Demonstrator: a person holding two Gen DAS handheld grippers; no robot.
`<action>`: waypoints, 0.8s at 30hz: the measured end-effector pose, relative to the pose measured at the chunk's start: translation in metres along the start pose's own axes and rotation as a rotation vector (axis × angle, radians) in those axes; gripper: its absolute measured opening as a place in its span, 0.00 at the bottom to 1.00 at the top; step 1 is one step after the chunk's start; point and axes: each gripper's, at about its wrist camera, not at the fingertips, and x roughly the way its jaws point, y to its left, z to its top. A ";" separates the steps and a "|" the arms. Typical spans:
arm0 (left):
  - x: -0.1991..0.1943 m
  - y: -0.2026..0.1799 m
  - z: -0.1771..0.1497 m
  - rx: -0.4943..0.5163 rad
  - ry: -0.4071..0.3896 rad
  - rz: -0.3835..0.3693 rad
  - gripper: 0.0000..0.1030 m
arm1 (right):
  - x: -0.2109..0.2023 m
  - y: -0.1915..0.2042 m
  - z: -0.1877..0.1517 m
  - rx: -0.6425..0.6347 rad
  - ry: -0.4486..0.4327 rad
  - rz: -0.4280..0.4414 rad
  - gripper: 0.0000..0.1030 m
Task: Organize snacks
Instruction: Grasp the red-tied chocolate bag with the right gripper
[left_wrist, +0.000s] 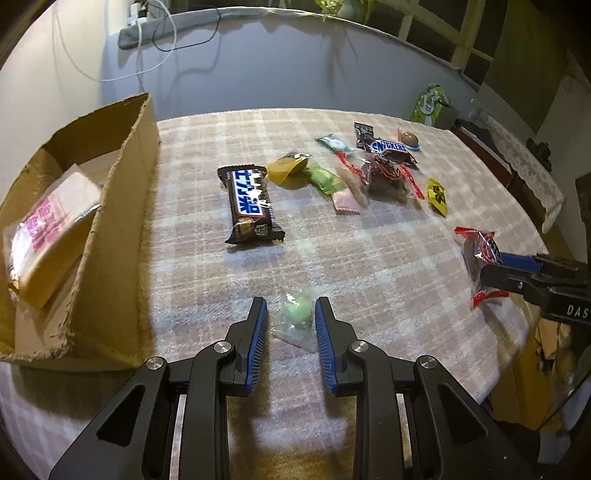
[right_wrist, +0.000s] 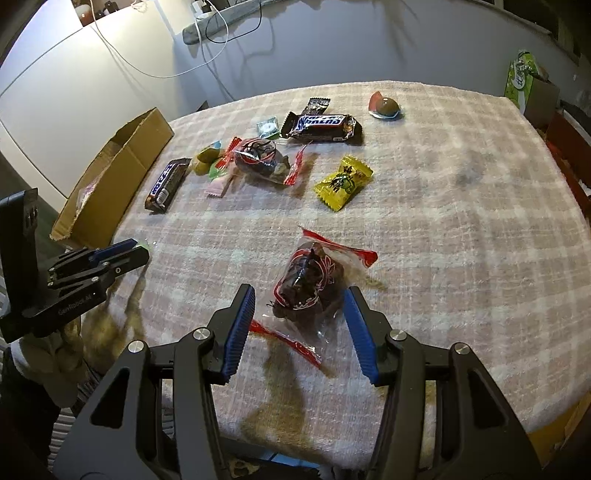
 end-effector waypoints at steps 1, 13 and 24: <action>0.001 -0.002 0.000 0.011 0.000 0.003 0.25 | 0.002 0.000 0.001 -0.002 0.006 0.000 0.51; 0.002 -0.009 -0.002 0.038 -0.027 0.045 0.22 | 0.019 0.010 0.008 -0.074 0.017 -0.066 0.49; -0.001 -0.005 -0.003 -0.009 -0.037 0.040 0.20 | 0.013 0.012 0.012 -0.112 0.008 -0.062 0.34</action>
